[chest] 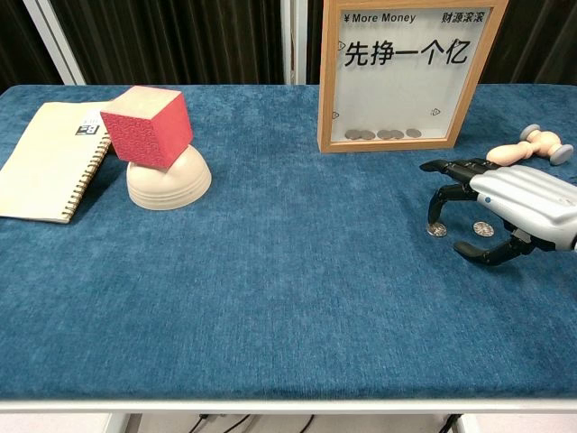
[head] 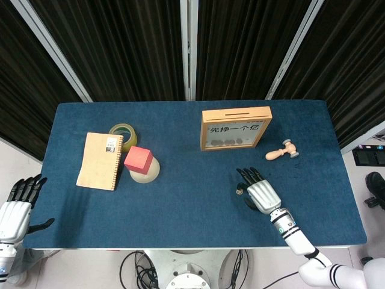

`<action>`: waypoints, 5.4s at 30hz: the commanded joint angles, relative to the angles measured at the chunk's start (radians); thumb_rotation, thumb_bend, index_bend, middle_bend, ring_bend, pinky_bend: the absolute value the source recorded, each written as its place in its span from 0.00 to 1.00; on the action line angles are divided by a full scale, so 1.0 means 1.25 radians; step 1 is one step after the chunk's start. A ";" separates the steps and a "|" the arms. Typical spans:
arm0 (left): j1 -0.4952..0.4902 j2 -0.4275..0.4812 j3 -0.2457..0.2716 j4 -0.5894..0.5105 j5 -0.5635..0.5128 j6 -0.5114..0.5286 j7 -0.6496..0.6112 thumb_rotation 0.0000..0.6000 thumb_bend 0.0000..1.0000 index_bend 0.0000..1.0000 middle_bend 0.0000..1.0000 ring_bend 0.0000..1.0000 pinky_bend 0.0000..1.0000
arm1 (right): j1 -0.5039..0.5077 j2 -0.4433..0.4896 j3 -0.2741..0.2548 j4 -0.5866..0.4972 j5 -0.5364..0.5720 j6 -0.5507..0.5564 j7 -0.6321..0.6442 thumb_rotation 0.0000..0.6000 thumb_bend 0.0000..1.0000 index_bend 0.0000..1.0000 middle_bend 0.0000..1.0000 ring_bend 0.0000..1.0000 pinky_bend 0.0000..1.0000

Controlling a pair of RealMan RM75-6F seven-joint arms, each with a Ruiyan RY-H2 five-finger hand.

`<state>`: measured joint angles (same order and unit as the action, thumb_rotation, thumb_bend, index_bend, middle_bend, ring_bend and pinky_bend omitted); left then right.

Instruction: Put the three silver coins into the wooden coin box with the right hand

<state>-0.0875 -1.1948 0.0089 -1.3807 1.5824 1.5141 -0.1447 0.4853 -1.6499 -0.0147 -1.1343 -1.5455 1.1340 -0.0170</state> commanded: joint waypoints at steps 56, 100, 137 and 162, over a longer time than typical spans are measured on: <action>-0.008 -0.013 0.001 0.047 0.001 -0.010 -0.046 1.00 0.04 0.02 0.00 0.00 0.00 | 0.007 -0.040 0.013 0.062 -0.011 0.003 -0.009 1.00 0.36 0.46 0.01 0.00 0.00; -0.008 -0.011 0.003 0.035 0.005 -0.003 -0.034 1.00 0.04 0.02 0.00 0.00 0.00 | 0.006 -0.017 0.025 0.049 -0.042 0.073 0.024 1.00 0.43 0.65 0.02 0.00 0.00; 0.001 0.006 0.010 -0.017 0.028 0.023 0.001 1.00 0.04 0.02 0.00 0.00 0.00 | 0.367 0.301 0.411 -0.335 0.669 -0.165 -0.442 1.00 0.43 0.73 0.03 0.00 0.00; 0.005 0.001 0.009 0.005 0.027 0.029 -0.024 1.00 0.04 0.02 0.00 0.00 0.00 | 0.504 0.271 0.322 -0.282 0.933 -0.159 -0.540 1.00 0.43 0.75 0.04 0.00 0.00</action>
<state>-0.0807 -1.1937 0.0204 -1.3749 1.6166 1.5507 -0.1747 1.1138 -1.3107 0.3889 -1.4880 -0.3803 0.9341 -0.6927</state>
